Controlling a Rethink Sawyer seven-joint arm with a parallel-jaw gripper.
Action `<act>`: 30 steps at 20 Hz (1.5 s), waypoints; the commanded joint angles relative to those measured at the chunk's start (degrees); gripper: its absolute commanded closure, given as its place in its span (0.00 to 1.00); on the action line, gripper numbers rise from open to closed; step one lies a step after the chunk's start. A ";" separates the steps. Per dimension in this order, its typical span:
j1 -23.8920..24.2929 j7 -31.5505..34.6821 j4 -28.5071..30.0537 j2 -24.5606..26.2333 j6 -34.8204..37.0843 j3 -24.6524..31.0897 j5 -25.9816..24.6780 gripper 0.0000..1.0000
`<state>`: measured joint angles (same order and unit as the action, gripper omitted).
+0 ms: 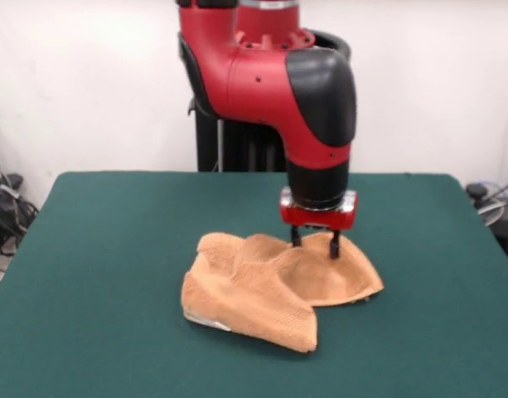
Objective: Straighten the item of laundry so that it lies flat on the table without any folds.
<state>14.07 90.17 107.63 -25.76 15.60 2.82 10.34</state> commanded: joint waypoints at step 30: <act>-6.75 19.60 11.78 3.55 -17.08 4.94 5.54 1.00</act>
<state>5.68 90.96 116.33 -25.82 -2.80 1.23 10.19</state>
